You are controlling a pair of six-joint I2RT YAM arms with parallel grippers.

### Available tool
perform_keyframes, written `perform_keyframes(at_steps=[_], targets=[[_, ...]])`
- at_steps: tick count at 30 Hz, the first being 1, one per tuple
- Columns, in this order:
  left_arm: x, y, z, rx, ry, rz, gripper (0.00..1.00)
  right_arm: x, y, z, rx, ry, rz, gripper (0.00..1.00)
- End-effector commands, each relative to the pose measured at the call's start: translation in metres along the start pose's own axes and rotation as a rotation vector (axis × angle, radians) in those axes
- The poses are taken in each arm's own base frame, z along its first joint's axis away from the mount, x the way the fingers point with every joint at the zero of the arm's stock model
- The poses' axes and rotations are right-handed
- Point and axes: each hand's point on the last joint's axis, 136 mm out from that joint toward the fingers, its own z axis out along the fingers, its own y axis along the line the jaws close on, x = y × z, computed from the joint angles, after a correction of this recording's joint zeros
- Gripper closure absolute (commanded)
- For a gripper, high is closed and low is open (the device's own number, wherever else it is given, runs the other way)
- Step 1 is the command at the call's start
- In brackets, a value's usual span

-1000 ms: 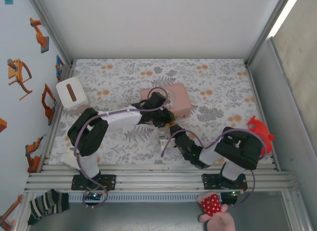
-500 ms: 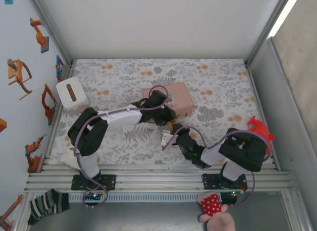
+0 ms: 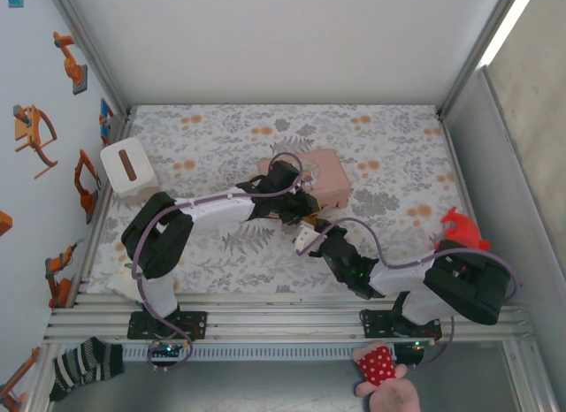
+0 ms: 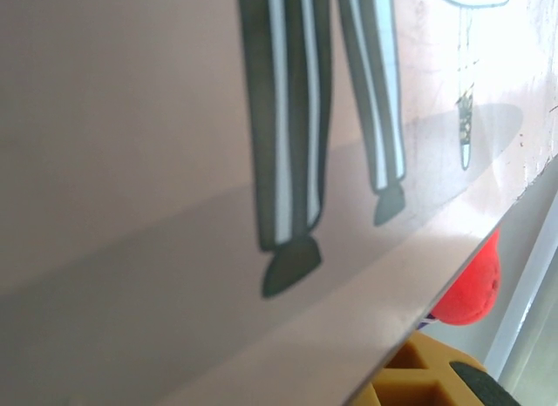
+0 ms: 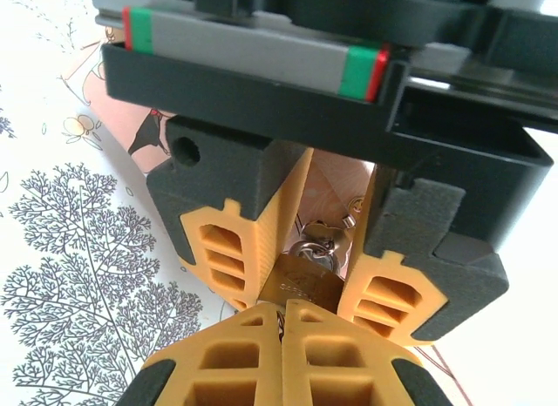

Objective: Unlock the padlock with the key

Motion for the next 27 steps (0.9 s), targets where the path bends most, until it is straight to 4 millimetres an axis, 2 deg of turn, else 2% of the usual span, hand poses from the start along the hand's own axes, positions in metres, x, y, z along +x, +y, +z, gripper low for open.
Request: perform_keyframes(at_steps=[1,8,15,20,27], targets=[[-0.009,-0.031,-0.004,0.084,-0.003,0.046,0.94,-0.018,-0.032,-0.002,0.067,-0.029,0.183,1.0],[-0.017,-0.048,-0.004,0.11,-0.013,0.055,0.94,-0.001,-0.05,0.0,0.079,0.027,0.541,1.0],[-0.018,-0.046,-0.002,0.11,-0.018,0.045,0.95,0.0,-0.049,0.0,0.051,0.009,0.689,1.0],[-0.018,-0.045,-0.004,0.105,-0.022,0.047,0.95,0.006,-0.044,-0.001,0.038,0.021,0.732,1.0],[-0.022,-0.043,-0.016,0.078,-0.052,0.068,0.9,0.02,-0.041,-0.005,0.045,0.05,0.81,1.0]])
